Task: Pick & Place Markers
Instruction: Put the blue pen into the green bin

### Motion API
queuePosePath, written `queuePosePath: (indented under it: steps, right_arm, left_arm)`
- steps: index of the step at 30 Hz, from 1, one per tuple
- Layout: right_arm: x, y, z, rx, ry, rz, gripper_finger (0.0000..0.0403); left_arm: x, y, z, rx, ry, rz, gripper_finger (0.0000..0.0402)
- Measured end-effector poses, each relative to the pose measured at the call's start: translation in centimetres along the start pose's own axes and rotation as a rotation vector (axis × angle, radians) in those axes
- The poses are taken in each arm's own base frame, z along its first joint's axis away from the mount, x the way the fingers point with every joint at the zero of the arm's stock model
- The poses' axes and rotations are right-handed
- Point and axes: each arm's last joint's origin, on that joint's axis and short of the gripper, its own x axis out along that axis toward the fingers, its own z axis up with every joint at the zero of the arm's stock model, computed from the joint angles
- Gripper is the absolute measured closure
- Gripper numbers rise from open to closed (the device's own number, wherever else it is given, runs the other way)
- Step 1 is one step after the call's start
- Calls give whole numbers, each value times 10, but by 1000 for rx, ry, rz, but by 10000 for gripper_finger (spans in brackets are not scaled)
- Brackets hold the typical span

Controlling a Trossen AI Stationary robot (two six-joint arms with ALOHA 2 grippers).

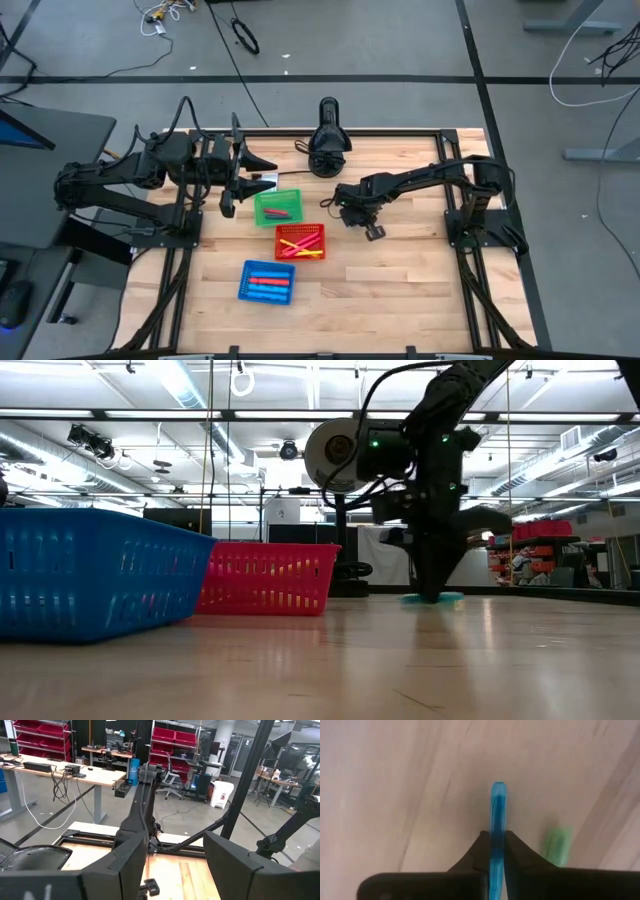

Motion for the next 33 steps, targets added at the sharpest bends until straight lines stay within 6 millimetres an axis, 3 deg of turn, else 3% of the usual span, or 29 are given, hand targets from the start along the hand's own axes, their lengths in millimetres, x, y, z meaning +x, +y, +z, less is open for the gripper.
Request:
queuePosePath:
  steps: [11, 22, 33]
  right_arm:
    - [-47, 17, -8, 30, -37, -23, 387]
    - [-115, 50, -13, 90, -239, -74, 387]
    - [-198, 61, 13, 96, -560, -135, 387]
  left_arm:
    - [0, 0, -1, 11, 8, 4, 195]
    - [0, 0, -1, 10, 11, 5, 195]
    - [0, 0, -1, -2, 8, 5, 195]
